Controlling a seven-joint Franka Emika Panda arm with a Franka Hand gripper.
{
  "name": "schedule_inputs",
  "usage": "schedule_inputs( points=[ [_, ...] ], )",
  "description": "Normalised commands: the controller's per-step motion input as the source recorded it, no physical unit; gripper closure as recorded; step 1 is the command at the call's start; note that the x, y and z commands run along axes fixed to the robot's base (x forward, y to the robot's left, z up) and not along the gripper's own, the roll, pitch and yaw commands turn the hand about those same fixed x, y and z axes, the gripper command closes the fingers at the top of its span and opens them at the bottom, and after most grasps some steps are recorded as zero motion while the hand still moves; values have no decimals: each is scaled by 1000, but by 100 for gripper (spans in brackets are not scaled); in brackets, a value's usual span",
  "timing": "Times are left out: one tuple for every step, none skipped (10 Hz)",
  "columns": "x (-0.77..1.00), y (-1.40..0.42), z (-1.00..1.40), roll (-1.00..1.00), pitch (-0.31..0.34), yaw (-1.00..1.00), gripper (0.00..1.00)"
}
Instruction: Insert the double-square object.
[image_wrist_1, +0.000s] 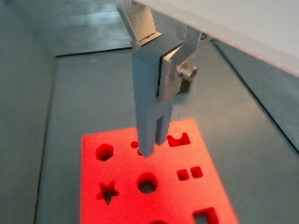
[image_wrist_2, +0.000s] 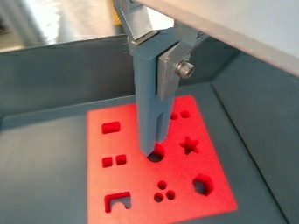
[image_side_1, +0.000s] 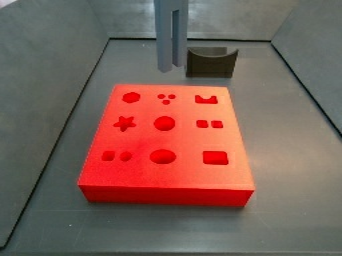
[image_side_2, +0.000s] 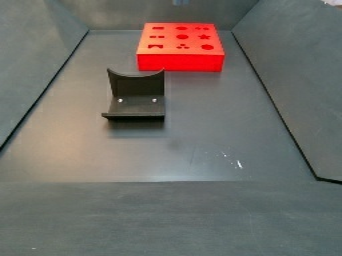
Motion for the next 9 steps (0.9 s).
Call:
schedule_inputs(
  points=[
    [0,0,-83,0,-4,-1000,100],
    [0,0,-80,0,0,-1000,100],
    [0,0,-9,0,0,-1000,100],
    [163,0,0,0,0,-931,100],
    [629,-40,0,0,0,-514,100],
    [737,-66,0,0,0,-414,100],
    [866,-91,0,0,0,-303,100],
    [977,-114,-20,0,0,-194,100],
    [997,-114,-54,0,0,-174,100]
  ],
)
